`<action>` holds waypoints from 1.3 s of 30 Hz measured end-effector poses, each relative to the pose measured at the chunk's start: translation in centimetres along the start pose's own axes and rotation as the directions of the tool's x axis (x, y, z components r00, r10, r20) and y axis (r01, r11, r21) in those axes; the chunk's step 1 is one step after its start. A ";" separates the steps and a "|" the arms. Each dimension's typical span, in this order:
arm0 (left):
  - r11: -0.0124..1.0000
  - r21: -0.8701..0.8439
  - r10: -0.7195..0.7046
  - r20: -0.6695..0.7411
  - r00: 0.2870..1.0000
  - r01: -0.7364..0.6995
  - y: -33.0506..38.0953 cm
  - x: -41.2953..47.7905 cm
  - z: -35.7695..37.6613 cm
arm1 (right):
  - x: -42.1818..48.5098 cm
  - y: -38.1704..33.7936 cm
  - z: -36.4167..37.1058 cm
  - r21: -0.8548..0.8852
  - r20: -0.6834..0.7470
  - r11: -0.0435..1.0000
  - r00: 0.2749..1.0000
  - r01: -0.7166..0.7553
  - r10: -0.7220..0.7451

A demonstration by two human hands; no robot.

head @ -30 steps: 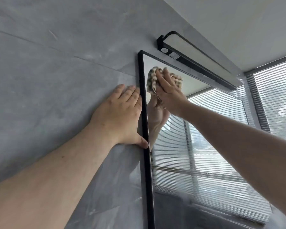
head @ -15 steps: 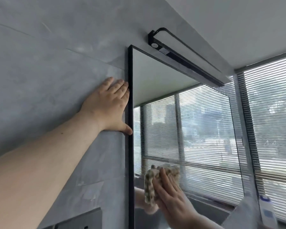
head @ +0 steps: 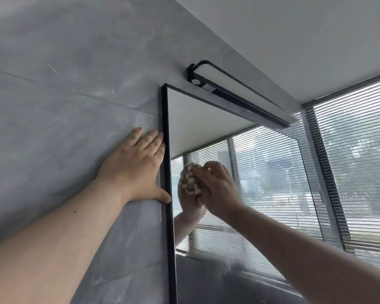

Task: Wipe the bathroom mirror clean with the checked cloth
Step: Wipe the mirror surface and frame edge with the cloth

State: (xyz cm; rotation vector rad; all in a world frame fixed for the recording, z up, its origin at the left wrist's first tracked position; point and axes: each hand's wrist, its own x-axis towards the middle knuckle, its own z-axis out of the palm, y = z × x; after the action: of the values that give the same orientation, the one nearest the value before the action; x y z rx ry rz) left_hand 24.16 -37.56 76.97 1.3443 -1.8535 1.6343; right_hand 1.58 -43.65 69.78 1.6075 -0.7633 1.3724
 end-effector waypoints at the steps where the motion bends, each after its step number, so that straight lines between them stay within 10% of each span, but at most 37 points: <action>1: 1.000 -0.005 0.001 -0.002 1.000 -0.001 0.0 0.0 0.0 | 1.7 -0.2 0.2 0.026 -0.020 0.997 0.997 -0.071 0.072; 10: 1.000 -0.023 0.013 -0.062 0.998 -0.014 0.0 -0.1 0.3 | 15.3 1.5 0.4 0.218 -0.158 0.901 0.897 -0.376 0.413; 26: 1.000 0.005 0.010 -0.059 0.998 -0.009 0.0 -0.1 0.1 | 16.6 4.4 -0.3 0.272 -0.140 0.808 0.809 -0.523 0.571; 39: 1.000 0.023 0.017 -0.093 0.996 -0.015 0.1 -0.1 0.1 | 11.0 4.6 -0.3 0.104 0.011 0.904 0.909 -0.415 0.416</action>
State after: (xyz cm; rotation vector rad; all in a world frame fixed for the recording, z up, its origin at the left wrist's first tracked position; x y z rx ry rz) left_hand 24.20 -37.61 76.81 1.2430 -1.8017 1.7009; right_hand -0.29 -44.45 81.51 1.5707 -1.0899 1.7465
